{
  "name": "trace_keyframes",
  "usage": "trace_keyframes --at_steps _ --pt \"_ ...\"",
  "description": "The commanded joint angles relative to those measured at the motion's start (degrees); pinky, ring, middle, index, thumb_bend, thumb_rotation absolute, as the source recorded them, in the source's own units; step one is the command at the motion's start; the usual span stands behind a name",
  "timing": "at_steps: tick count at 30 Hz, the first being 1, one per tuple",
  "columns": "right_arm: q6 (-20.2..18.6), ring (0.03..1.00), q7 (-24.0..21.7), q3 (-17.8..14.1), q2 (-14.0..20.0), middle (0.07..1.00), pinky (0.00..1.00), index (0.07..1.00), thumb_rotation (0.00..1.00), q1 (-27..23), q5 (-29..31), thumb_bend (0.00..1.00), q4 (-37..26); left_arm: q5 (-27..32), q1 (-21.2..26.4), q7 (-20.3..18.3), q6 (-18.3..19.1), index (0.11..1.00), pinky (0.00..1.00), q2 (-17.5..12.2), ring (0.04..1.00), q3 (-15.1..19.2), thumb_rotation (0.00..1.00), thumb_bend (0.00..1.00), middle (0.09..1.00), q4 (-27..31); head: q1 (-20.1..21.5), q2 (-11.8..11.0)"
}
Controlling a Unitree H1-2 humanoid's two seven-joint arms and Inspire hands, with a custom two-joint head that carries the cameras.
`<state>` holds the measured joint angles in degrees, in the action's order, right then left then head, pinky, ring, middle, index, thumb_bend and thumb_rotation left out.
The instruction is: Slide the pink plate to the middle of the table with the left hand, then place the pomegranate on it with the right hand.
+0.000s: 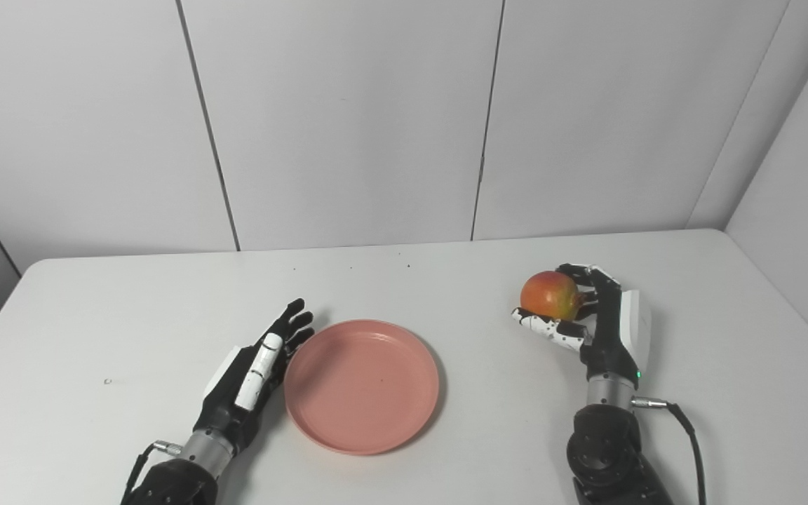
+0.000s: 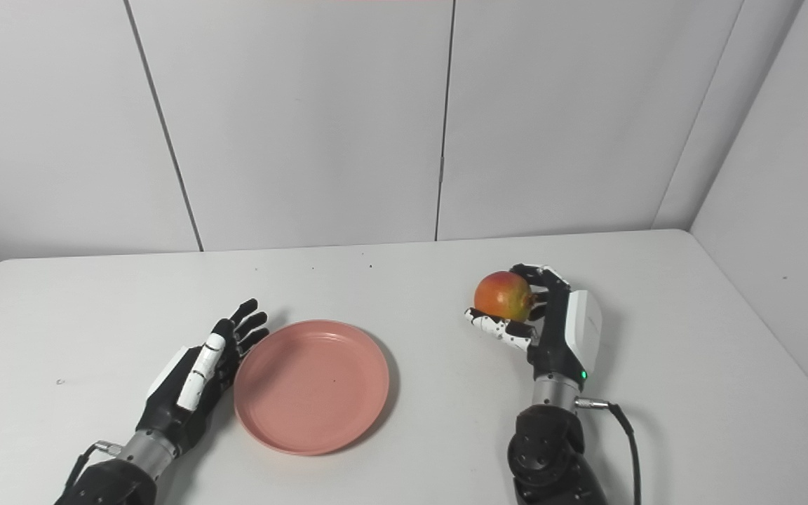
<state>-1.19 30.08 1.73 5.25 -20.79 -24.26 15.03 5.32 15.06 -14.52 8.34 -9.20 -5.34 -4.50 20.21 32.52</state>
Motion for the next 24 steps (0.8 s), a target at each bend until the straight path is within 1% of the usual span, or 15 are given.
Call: trace_keyframes --at_steps 1,9,13,19,24 --pt "3.73 0.401 0.13 0.27 -0.11 0.492 0.34 0.531 0.0 -1.29 -0.89 0.51 -2.58 -0.67 0.71 -0.44 0.53 0.963 0.93 -0.52 0.943 -0.35 1.0 0.55 0.958 1.26 -0.05 0.08" --pt "4.23 0.372 -0.5 1.38 -0.9 0.476 0.28 0.548 0.0 -1.07 -1.11 0.51 -3.17 -0.57 0.64 -0.19 2.32 0.971 0.94 -0.28 0.951 -0.2 1.0 0.55 0.966 2.21 -0.1 0.17" --pt "4.06 0.382 -0.66 1.93 -1.18 0.473 0.31 0.55 0.0 -1.05 -1.67 0.51 -3.57 -0.43 0.6 -0.27 2.11 0.969 0.93 -0.23 0.948 -0.11 1.0 0.54 0.964 2.18 -0.07 0.37" --pt "5.21 0.401 -0.47 2.75 -1.79 0.485 0.36 0.539 0.0 -1.03 -2.14 0.51 -3.26 -0.84 0.61 -0.32 2.01 0.966 0.93 -0.39 0.943 -0.39 1.0 0.54 0.961 2.32 -0.08 0.59" --pt "5.3 0.397 -0.63 3.66 -2.24 0.483 0.34 0.539 0.0 -0.98 -3.23 0.51 -3.15 -0.65 0.67 -0.41 2.23 0.965 0.94 -0.27 0.944 -0.23 1.0 0.54 0.96 2.3 -0.13 0.74"
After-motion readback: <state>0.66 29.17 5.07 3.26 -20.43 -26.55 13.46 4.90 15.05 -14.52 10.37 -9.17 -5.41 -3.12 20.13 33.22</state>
